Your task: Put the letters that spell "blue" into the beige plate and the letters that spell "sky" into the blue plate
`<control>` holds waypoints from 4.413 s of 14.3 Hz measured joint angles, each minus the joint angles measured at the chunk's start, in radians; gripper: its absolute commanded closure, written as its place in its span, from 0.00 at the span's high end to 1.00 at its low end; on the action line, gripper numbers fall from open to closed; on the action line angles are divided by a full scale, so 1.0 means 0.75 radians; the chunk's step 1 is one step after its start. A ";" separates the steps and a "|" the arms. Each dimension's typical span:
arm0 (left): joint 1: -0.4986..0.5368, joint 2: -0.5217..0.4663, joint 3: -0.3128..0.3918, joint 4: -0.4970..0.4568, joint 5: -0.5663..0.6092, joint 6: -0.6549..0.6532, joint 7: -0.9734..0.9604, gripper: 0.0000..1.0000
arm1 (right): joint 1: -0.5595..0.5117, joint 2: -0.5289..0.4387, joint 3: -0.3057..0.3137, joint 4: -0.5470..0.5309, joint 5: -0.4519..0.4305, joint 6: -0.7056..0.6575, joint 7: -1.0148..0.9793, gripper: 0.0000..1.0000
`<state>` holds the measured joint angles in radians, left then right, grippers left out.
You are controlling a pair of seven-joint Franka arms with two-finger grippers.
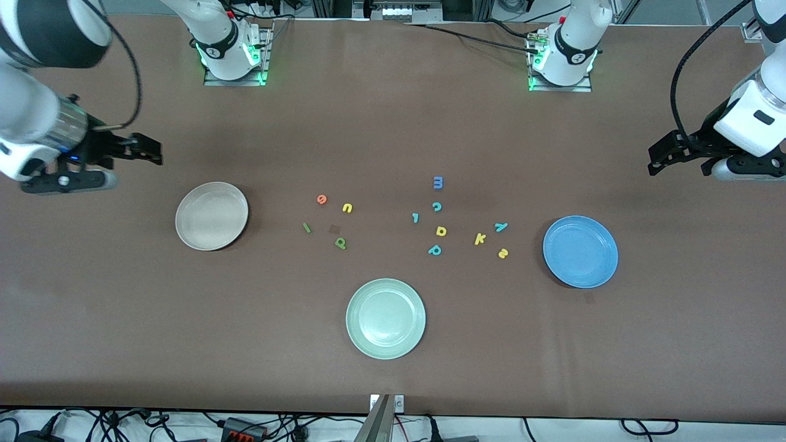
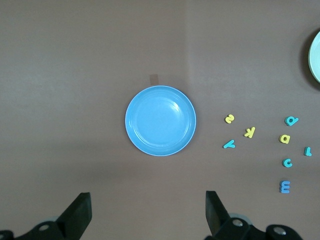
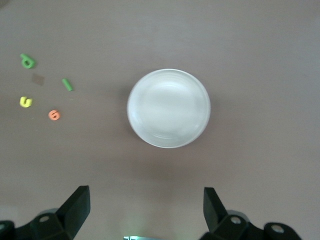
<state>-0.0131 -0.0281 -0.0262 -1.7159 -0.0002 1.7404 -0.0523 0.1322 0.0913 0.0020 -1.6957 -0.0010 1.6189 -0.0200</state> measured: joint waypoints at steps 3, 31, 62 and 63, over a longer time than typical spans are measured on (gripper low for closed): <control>0.000 0.000 0.000 0.000 0.000 0.000 0.000 1.00 | 0.094 0.047 0.002 -0.036 0.006 0.081 0.004 1.00; 0.001 0.000 0.002 0.000 0.000 0.000 0.000 1.00 | 0.242 0.158 0.001 -0.258 0.099 0.348 0.070 1.00; -0.383 0.943 -0.056 0.004 -0.001 0.808 -0.603 1.00 | 0.613 0.567 -0.004 -0.421 0.102 1.078 0.526 0.53; -0.380 0.946 -0.054 -0.005 -0.001 0.818 -0.603 0.98 | 0.612 0.568 -0.004 -0.418 0.102 1.078 0.526 0.53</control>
<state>-0.2980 0.6817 -0.0668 -1.7197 -0.0007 2.3535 -0.5047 0.5916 0.5175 -0.0007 -2.0095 0.0752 2.4276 0.3742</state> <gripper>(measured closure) 0.000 0.467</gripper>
